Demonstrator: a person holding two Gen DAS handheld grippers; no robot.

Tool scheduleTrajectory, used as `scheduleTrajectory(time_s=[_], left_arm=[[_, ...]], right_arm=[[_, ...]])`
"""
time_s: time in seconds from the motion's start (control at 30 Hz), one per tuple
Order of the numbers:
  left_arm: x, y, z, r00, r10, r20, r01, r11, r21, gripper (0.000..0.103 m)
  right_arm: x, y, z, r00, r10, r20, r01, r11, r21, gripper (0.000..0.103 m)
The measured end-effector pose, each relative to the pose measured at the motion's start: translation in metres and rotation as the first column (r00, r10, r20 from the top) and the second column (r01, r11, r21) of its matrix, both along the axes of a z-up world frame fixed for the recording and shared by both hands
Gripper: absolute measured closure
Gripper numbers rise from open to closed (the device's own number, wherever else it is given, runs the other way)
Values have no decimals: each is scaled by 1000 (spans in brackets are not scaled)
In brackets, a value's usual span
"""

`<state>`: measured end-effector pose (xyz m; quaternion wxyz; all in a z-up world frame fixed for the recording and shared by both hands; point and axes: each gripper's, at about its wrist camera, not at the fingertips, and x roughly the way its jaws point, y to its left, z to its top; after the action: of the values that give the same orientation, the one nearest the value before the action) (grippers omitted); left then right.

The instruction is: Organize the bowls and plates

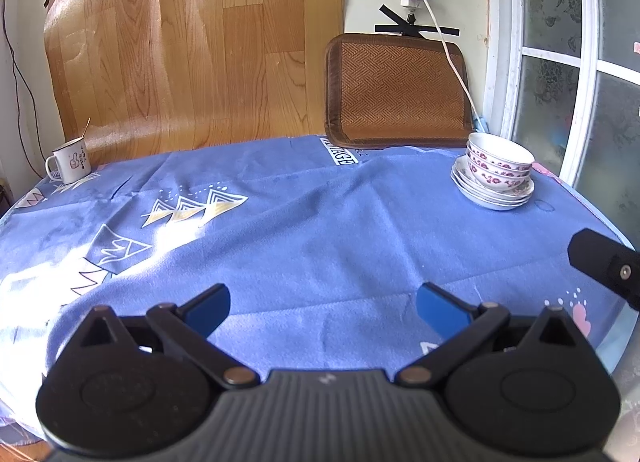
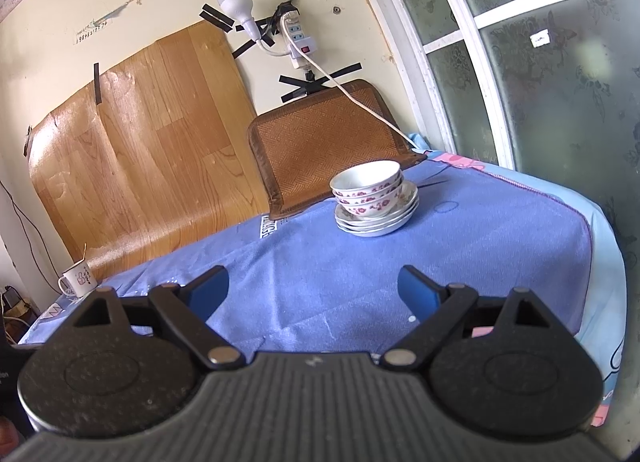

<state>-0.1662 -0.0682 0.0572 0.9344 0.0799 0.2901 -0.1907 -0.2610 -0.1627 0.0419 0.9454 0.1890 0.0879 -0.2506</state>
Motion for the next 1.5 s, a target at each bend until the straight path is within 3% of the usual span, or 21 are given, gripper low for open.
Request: scheduleTrajectory(time_s=[1.5], left_arm=[[-1, -2, -2, 1000, -14, -16, 14, 1000, 14, 0]], right_arm=[[0, 5, 0, 1000, 3, 0, -3, 1000, -4, 14]])
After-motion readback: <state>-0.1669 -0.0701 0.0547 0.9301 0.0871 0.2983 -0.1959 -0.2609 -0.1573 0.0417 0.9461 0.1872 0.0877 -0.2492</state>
